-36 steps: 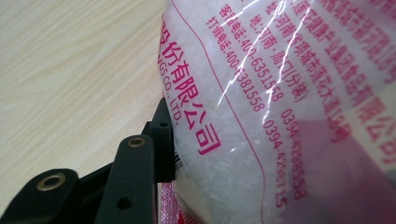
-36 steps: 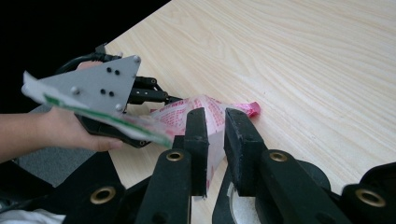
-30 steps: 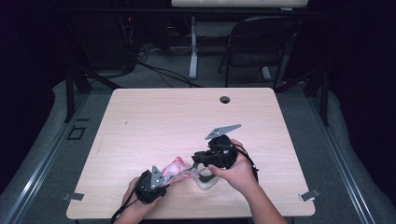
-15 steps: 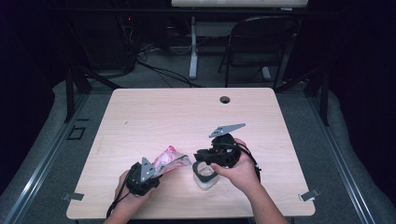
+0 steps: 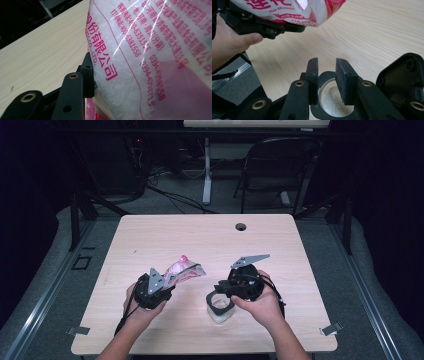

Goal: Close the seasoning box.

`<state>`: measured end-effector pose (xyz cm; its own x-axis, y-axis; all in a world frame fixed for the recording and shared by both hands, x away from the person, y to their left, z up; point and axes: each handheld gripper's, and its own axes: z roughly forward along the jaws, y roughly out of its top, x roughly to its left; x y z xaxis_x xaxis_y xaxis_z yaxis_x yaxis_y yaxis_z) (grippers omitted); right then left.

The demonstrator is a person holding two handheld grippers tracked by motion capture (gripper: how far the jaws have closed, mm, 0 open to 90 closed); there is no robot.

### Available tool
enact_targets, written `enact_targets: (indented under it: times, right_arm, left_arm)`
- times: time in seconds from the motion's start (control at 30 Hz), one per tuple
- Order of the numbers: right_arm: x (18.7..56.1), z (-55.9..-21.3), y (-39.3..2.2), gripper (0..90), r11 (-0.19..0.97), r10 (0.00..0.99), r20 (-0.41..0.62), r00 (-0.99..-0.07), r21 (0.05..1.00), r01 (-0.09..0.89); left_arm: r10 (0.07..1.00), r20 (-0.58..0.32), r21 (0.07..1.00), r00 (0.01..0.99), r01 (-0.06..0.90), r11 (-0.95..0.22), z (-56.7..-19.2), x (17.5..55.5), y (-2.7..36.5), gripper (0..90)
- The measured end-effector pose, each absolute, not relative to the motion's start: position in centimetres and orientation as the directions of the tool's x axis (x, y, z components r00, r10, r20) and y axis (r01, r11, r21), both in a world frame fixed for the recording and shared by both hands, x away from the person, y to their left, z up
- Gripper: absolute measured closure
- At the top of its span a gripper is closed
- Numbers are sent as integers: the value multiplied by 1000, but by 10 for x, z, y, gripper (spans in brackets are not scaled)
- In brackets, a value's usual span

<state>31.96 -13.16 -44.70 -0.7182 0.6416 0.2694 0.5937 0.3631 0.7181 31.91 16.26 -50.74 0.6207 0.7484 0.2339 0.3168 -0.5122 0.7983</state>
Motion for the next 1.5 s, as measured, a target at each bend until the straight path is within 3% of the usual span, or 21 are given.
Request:
enact_targets:
  times: [0.3,0.8,1.5]
  right_arm:
    - [314,-448,-142,717,334,670,269,-692,723,605]
    - [312,-448,-150,701,306,685,272,-676,735,605]
    - [317,-425,-156,683,279,720,227,-656,771,573]
  left_arm:
    - [719,367,777,590,231,-585,-507,318,153,597]
    - [685,482,748,546,151,-646,-512,313,142,598]
    - [621,530,701,577,114,-704,-521,304,126,599]
